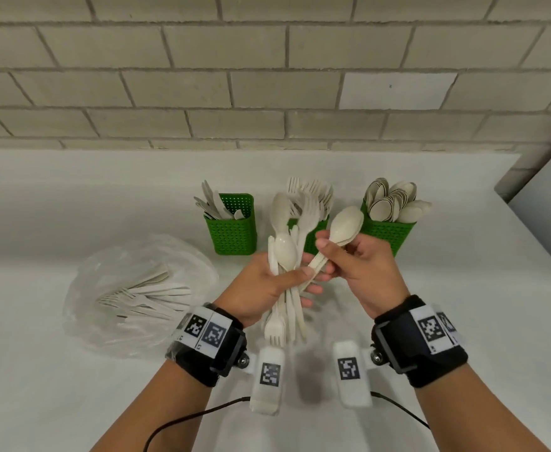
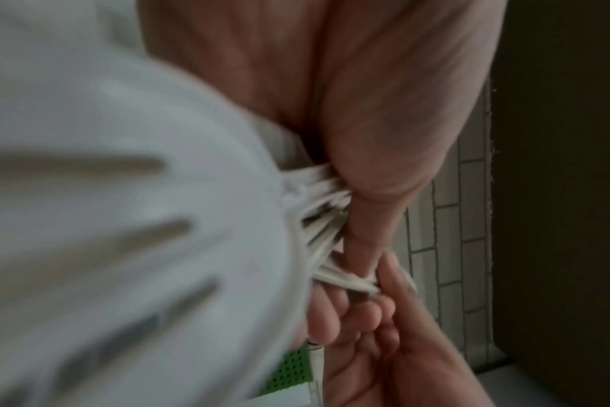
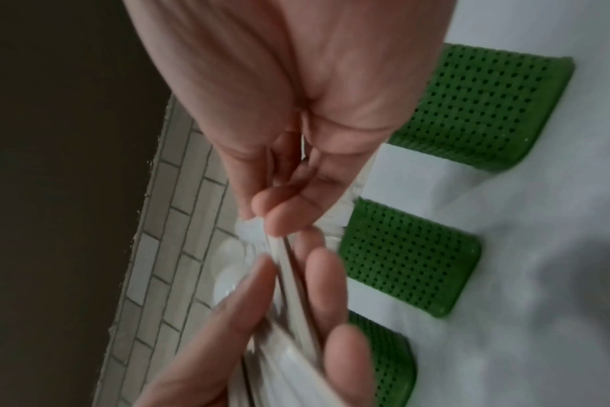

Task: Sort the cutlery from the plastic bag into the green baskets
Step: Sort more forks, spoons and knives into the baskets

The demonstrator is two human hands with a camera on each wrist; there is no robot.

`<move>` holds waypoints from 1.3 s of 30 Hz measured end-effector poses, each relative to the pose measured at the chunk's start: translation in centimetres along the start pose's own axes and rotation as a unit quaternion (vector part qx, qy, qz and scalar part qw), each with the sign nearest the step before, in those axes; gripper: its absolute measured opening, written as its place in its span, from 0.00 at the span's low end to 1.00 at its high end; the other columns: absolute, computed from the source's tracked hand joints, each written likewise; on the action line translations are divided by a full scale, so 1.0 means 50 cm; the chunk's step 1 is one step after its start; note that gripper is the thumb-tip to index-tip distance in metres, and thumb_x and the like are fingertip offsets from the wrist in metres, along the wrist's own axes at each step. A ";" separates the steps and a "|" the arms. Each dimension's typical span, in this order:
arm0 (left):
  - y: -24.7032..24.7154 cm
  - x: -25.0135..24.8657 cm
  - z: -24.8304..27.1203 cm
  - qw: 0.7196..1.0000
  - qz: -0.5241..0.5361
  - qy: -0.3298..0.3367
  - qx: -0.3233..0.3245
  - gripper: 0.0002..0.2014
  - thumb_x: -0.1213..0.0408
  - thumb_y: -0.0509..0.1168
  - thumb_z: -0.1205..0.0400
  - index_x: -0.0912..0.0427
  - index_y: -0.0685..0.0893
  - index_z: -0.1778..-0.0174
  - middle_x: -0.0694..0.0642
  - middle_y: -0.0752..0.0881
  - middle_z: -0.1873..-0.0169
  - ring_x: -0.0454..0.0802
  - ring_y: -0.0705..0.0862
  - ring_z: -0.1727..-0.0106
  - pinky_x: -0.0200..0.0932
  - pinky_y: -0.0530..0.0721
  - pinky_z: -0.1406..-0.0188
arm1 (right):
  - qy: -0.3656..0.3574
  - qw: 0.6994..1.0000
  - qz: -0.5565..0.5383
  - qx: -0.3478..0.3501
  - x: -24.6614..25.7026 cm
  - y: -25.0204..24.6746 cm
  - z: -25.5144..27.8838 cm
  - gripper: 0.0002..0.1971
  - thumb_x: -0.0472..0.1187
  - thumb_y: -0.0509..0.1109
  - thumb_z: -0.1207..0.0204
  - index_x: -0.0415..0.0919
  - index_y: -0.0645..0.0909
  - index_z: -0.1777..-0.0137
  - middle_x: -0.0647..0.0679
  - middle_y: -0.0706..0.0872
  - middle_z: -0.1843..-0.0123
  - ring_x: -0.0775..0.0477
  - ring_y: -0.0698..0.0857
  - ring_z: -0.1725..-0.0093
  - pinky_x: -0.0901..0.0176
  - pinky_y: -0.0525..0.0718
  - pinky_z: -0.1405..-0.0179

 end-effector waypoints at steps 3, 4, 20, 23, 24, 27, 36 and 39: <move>0.011 0.014 0.001 1.000 0.000 0.000 -0.010 0.07 0.69 0.66 0.17 0.63 0.88 0.46 0.60 0.92 0.55 0.58 0.91 0.54 0.51 0.91 0.59 | -0.012 0.998 0.060 0.016 -0.006 0.007 -0.005 0.04 0.37 0.76 0.25 0.36 0.88 0.56 0.38 0.84 0.71 0.48 0.81 0.74 0.58 0.82 0.71; 0.014 0.017 0.001 1.000 0.011 -0.002 -0.018 0.08 0.69 0.66 0.16 0.63 0.87 0.45 0.62 0.91 0.55 0.59 0.91 0.54 0.52 0.91 0.60 | -0.011 0.996 0.076 0.038 -0.009 0.004 -0.007 0.05 0.37 0.76 0.25 0.35 0.88 0.56 0.35 0.86 0.67 0.47 0.82 0.71 0.57 0.83 0.67; -0.002 0.021 -0.013 0.998 0.037 -0.013 -0.043 0.08 0.69 0.63 0.15 0.69 0.84 0.46 0.62 0.91 0.57 0.57 0.91 0.60 0.52 0.91 0.64 | -0.036 0.985 0.158 0.054 -0.011 0.017 -0.023 0.09 0.43 0.74 0.23 0.36 0.83 0.56 0.55 0.85 0.70 0.61 0.82 0.69 0.72 0.78 0.64; -0.004 0.030 -0.013 0.999 -0.001 -0.006 -0.035 0.09 0.67 0.64 0.15 0.66 0.86 0.43 0.63 0.91 0.54 0.59 0.90 0.56 0.53 0.91 0.61 | -0.045 0.980 0.186 0.048 -0.008 0.026 -0.028 0.08 0.39 0.69 0.19 0.39 0.78 0.60 0.57 0.82 0.72 0.61 0.81 0.71 0.70 0.78 0.68; -0.010 0.033 -0.015 0.999 -0.025 0.000 -0.043 0.08 0.67 0.63 0.14 0.64 0.86 0.44 0.62 0.91 0.55 0.59 0.90 0.56 0.53 0.91 0.60 | -0.047 0.982 0.179 0.036 -0.006 0.023 -0.031 0.07 0.38 0.65 0.16 0.41 0.77 0.58 0.56 0.82 0.70 0.59 0.82 0.69 0.67 0.79 0.67; -0.031 0.044 -0.021 0.992 -0.091 0.027 -0.086 0.05 0.67 0.63 0.14 0.62 0.84 0.48 0.58 0.91 0.57 0.53 0.90 0.63 0.52 0.88 0.59 | -0.042 0.995 0.092 -0.011 0.002 0.010 -0.033 0.08 0.33 0.56 0.13 0.46 0.71 0.52 0.45 0.78 0.69 0.47 0.83 0.73 0.53 0.86 0.69; -0.012 0.063 -0.021 0.992 -0.108 0.057 -0.037 0.08 0.71 0.62 0.14 0.63 0.84 0.43 0.60 0.90 0.59 0.53 0.90 0.67 0.48 0.90 0.62 | -0.015 0.991 0.116 0.060 -0.050 0.028 -0.003 0.11 0.34 0.73 0.22 0.22 0.82 0.55 0.29 0.88 0.62 0.44 0.82 0.65 0.63 0.82 0.66; -0.005 0.072 -0.021 0.992 -0.111 0.040 -0.039 0.06 0.69 0.63 0.14 0.67 0.82 0.45 0.63 0.90 0.57 0.51 0.90 0.67 0.46 0.90 0.63 | -0.042 0.984 0.173 -0.001 -0.053 0.015 -0.021 0.08 0.37 0.70 0.20 0.37 0.82 0.61 0.53 0.88 0.68 0.57 0.83 0.67 0.67 0.80 0.64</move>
Point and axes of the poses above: each hand's wrist, its own z-axis away from the middle knuckle, its own y-axis out of the palm, x = y × z, the point moved 2 cm from there along -z, towards the middle knuckle
